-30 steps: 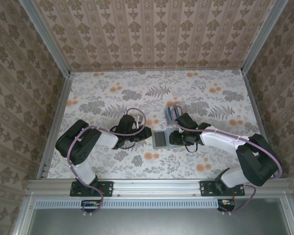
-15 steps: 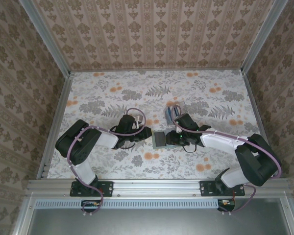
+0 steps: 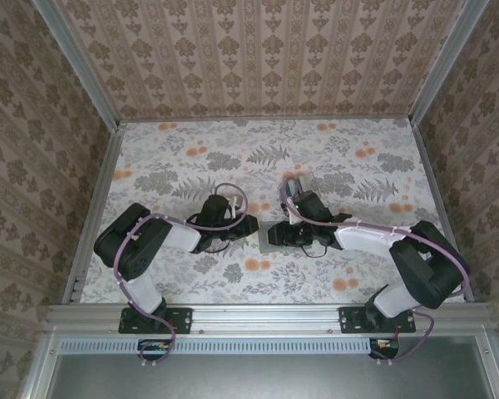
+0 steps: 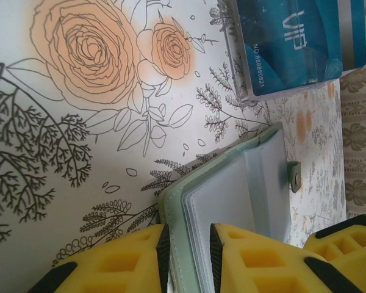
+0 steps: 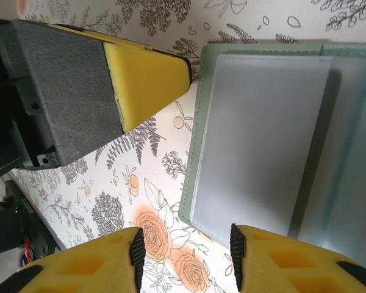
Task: Put the credit cards into the card holder
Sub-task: Flip over the card slot in the card holder, then pick up the credit card from the storage box.
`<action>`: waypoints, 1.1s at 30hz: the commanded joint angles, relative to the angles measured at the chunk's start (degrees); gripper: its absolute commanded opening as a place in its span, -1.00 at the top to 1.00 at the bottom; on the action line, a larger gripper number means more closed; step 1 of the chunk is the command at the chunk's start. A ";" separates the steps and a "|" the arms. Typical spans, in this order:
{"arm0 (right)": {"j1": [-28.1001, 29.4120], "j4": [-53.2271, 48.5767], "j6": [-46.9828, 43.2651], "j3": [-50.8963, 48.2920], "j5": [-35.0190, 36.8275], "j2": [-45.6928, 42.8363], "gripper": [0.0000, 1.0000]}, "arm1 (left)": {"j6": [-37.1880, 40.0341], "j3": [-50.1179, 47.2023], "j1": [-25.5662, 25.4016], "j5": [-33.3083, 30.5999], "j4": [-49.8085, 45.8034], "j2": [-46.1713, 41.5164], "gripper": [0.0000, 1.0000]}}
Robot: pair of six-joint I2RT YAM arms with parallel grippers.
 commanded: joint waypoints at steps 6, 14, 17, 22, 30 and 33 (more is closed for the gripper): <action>-5.17 -16.94 -7.32 10.14 17.02 -8.69 -0.10 | 0.79 -3.42 -0.32 -6.13 -14.57 6.00 0.41; -11.38 -26.29 -15.66 21.95 26.26 -1.50 -0.45 | 0.79 -3.25 -0.07 -5.61 -14.04 6.45 0.39; -12.17 -28.17 -17.55 26.15 26.36 3.23 -0.48 | 0.83 -3.33 -0.06 -6.17 -14.68 5.82 0.39; -13.32 -28.11 -19.52 30.20 27.18 8.61 -0.49 | 0.86 -3.86 0.03 -6.01 -14.17 5.59 0.38; -15.53 -29.16 -22.23 34.15 22.85 16.08 -0.50 | 1.00 -3.60 0.12 -6.28 -14.72 5.62 0.37; -15.66 -27.86 -22.35 34.13 16.74 17.94 -0.47 | 0.62 -3.43 -0.06 -5.61 -13.68 6.60 0.37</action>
